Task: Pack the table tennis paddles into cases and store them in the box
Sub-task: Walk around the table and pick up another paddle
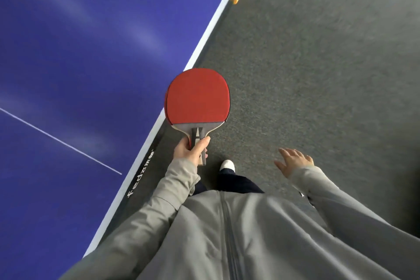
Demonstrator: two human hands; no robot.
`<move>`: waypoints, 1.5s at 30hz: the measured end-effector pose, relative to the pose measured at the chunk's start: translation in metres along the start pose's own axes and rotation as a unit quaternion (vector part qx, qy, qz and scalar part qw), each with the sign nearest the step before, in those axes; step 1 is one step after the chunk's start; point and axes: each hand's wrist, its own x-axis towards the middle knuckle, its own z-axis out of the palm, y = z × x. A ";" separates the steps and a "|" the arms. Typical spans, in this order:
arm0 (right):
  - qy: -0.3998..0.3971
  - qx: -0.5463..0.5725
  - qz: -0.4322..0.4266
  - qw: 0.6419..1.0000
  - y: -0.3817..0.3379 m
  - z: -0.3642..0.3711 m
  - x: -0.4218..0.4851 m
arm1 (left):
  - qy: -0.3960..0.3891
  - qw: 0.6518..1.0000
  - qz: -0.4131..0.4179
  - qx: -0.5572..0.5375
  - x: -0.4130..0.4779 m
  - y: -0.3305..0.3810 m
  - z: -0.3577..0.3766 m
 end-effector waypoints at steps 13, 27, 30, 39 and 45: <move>-0.071 0.048 0.020 0.996 0.042 -0.075 0.085 | -0.049 0.995 0.030 0.076 0.101 0.096 0.110; 0.031 0.069 -0.006 0.997 0.087 -0.301 0.241 | -0.080 0.994 0.075 0.026 0.228 0.296 0.238; 0.014 0.040 -0.024 0.999 0.107 -0.334 0.273 | -0.068 0.995 0.076 0.018 0.247 0.323 0.271; -0.042 -0.034 -0.102 0.993 0.189 -0.455 0.385 | 0.064 0.994 0.019 -0.090 0.296 0.380 0.393; -0.045 -0.063 -0.105 0.991 0.224 -0.556 0.455 | 0.136 0.979 -0.013 -0.150 0.326 0.419 0.430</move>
